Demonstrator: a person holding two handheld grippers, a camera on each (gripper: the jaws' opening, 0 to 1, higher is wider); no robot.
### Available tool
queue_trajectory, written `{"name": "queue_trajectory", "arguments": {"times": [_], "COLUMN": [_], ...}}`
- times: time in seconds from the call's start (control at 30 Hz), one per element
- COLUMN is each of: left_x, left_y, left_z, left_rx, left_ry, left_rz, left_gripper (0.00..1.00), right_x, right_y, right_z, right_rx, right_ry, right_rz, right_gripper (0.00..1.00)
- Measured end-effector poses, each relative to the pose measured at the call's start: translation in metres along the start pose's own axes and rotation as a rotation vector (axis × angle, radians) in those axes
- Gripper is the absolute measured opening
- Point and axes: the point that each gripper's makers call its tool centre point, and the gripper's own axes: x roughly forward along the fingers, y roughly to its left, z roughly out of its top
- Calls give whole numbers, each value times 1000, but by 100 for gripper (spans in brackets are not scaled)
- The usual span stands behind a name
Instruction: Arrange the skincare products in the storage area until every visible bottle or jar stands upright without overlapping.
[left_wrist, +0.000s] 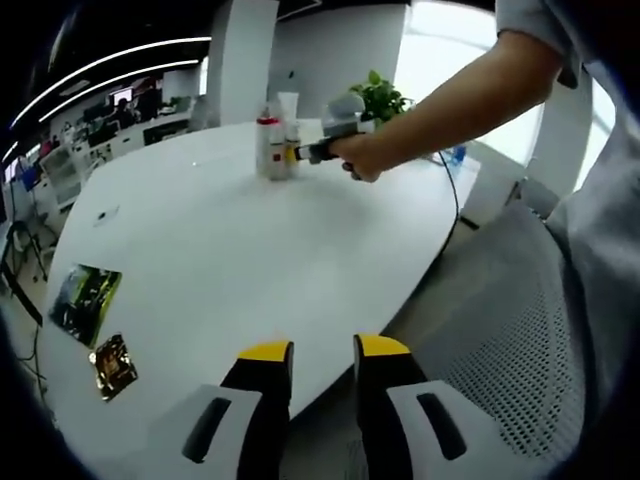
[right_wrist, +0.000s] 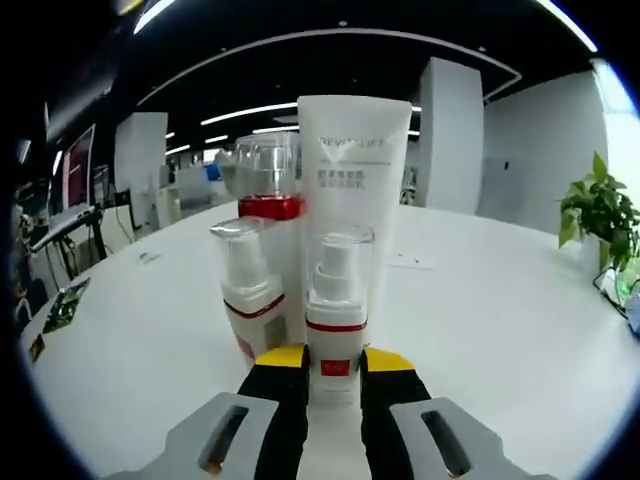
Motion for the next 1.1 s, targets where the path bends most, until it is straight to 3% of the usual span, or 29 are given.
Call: {"name": "queue_trajectory", "arguments": {"times": [0.23,0.27,0.3,0.57,0.8,1.1], "left_x": [0,0,0,-1,-1,-2], "left_y": [1,0,0,-1,-1,-1], "left_z": [-1,-2,-3,-2,-1,-1], "left_rx": [9,7,8,23,27,34], "left_ry": [9,13,15,11,8,9], "left_rz": [8,1,-3,-6,-5,-3], "left_gripper": [17,16,15,15,14,12], "right_x": [1,1,-1,-9,-19,-14], "right_y": [-1,2,0,-3,-7,-7], "right_z": [0,9,10,-8,-14,0], "right_rx": [25,41,10,15,47,33], "right_ry": [26,-30,-30,34,41,27], "right_rz": [-1,16,7,10,8,28], "right_gripper": [12,14,16,13,15,11]}}
